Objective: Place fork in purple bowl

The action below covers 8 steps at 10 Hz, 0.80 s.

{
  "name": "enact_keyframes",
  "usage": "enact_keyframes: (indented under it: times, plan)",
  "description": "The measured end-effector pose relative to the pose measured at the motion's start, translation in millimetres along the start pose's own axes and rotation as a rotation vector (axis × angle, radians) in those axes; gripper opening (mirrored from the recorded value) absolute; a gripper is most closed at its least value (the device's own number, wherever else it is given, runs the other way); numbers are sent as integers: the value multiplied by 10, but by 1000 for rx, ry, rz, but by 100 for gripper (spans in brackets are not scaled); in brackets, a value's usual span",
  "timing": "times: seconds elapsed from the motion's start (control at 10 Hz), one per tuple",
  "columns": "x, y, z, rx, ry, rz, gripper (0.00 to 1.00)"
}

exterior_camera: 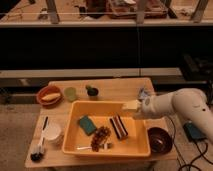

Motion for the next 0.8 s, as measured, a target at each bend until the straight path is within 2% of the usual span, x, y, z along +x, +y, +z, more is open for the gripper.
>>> enact_keyframes:
  times: [0.1,0.3,0.4,0.5,0.8]
  plan:
    - [-22,-10,-2,3,-30,-65,54]
    - [-41,-22,-1,4,-58,-135,54]
    - [-53,-19,16,-17,-52,-132,54]
    - [-88,-30,84,-44,-66,-128,54]
    - [-315,-245,475,-130,-128,-151,54]
